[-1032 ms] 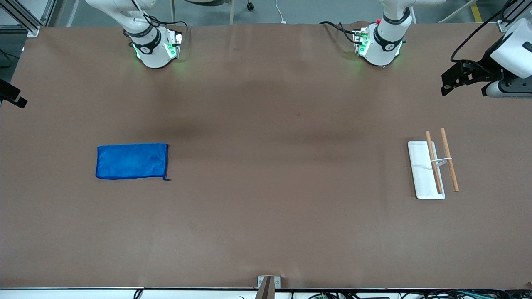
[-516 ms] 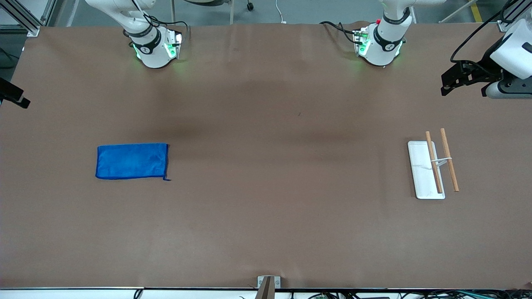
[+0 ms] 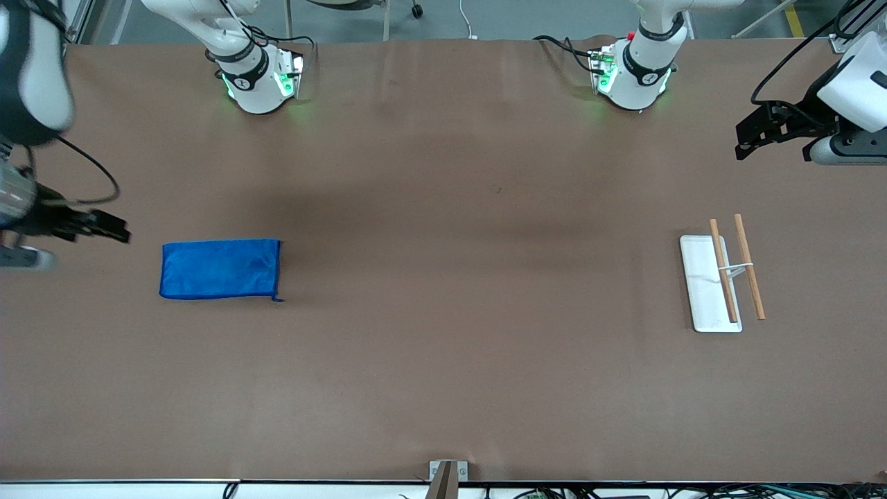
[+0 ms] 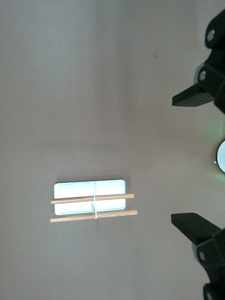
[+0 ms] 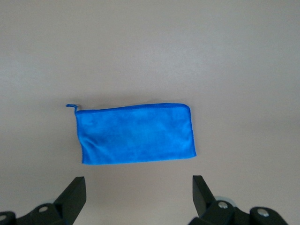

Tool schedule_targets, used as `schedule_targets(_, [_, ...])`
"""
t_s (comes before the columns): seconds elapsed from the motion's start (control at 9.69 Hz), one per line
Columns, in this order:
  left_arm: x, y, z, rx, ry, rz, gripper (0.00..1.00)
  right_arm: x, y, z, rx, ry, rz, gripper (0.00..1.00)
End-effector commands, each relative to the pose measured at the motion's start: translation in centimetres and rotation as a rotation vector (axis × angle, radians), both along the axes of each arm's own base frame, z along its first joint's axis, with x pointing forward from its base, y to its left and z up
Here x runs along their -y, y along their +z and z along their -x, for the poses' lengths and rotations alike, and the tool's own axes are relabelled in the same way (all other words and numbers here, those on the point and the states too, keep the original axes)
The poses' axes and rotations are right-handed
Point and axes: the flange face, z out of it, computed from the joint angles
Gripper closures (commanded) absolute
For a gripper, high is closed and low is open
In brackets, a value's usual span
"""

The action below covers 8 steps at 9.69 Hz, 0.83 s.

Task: Right arm passes towel to left arm to hang
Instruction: 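Reach the right gripper down to the edge of the blue towel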

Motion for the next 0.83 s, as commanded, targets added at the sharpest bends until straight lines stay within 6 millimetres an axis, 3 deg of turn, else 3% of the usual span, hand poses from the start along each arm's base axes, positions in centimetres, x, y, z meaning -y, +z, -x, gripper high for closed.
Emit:
schedule_targets(0.0, [0.0,-1.6,-0.3,-0.029,0.0,-0.006,0.0,-0.3,-8.5,2.6,0.04,0.067,0.0,0.0])
schedule_targets(0.21, [0.0,-1.6,-0.3,-0.029,0.003,-0.006,0.0,-0.8,-16.6,4.1,0.073,0.079,0.011,0.0])
schedule_targets(0.41, [0.0,-1.7,-0.4,-0.032,0.003,-0.007,0.0,-1.4,-22.9,5.2,0.112,0.108,0.028,0.0])
schedule_targets(0.72, [0.0,-1.9,-0.4,-0.035,0.003,-0.008,0.0,-1.8,-27.2,5.8,0.088,0.114,0.03,0.02])
